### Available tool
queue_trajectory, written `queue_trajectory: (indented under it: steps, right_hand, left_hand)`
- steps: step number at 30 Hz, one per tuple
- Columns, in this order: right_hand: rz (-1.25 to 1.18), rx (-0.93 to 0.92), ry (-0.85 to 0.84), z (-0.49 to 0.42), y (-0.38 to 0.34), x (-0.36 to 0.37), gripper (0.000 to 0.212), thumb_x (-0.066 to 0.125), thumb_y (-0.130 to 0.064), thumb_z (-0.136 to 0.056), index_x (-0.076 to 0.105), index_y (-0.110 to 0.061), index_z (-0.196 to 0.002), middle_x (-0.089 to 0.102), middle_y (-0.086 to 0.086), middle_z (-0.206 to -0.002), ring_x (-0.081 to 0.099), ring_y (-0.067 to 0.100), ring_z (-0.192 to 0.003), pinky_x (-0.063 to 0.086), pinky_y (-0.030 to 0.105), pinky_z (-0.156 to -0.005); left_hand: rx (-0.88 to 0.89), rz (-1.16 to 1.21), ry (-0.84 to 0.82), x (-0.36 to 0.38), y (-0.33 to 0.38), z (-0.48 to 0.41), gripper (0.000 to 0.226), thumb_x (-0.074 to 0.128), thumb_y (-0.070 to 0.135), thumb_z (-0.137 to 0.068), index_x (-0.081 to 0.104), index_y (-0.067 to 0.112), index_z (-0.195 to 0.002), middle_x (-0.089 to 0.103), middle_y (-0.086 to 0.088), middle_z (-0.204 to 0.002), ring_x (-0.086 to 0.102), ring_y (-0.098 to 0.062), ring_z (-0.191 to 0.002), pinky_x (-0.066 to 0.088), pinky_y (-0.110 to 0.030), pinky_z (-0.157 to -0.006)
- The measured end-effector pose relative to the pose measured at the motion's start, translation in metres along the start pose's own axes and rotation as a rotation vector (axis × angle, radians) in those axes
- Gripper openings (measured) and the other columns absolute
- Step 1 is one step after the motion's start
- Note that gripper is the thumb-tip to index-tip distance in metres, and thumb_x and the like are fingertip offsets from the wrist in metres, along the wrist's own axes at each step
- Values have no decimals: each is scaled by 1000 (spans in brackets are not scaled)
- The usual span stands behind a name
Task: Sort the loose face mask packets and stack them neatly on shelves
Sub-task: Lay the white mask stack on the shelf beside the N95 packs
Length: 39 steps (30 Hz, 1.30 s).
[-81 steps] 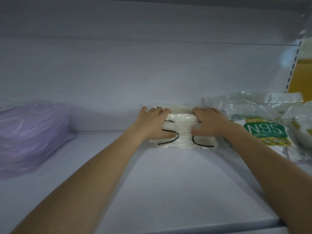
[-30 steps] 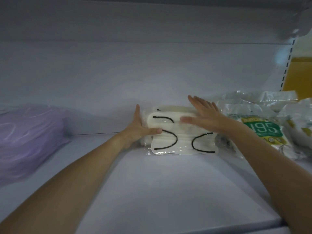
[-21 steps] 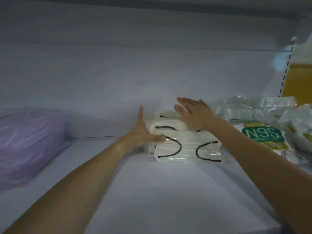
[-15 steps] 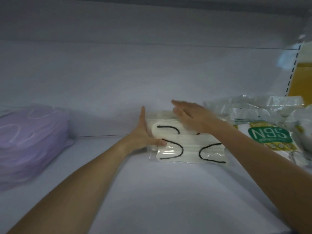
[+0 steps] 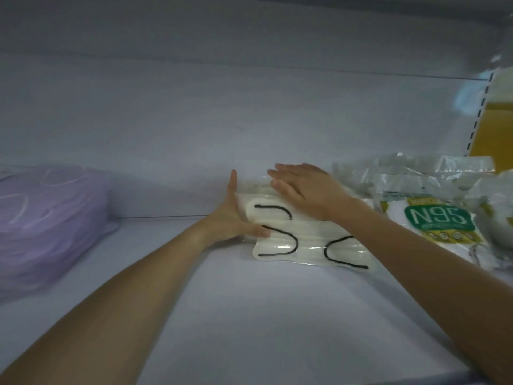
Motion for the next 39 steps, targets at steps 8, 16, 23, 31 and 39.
queue_trajectory:
  steps: [8,16,23,31,39]
  right_hand:
    - [-40,35,128,-11,10,-17,46,27,-45,-99,53,-23,-130,47,-1,-140,40,16,-130,24,27,-104]
    - [111,-6,-255,33,42,-5,100,62,-67,-71,7,-36,-148,11,-4,-156,13,16,-142,7,36,-116]
    - [-58,-40,-282,18,42,-18,60,58,-39,-89,34,-29,-143,44,2,-137,41,17,-126,30,28,-106]
    - [120,-118,-230,30,34,-5,61,47,-26,-97,13,-24,-148,29,1,-150,31,17,-136,20,29,-111]
    - [-19,145,-24,21,32,-9,58,26,-44,-99,4,-27,-150,8,1,-158,4,16,-145,-4,36,-115]
  left_hand:
    - [23,155,129,1,7,1,135,86,36,-58,-20,47,-142,25,7,-153,32,-6,-136,32,-31,-111]
    - [42,175,133,3,8,2,130,85,41,-62,-15,46,-144,26,10,-154,29,-3,-137,28,-31,-113]
    - [36,138,126,4,11,0,137,86,30,-55,-17,41,-145,15,26,-141,26,13,-124,32,-6,-90]
    - [92,31,180,-5,22,-1,138,88,25,-59,-22,49,-140,25,5,-154,28,-4,-138,29,-26,-111]
    - [41,80,161,2,11,-4,140,86,13,-65,-27,44,-140,12,6,-154,24,-1,-137,30,-25,-107]
Point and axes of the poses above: each hand's wrist, its own z-axis away from the middle knuckle, its own x-axis out of the palm, y = z × x, the point moved 6 cm from there along -z, towards the middle knuckle
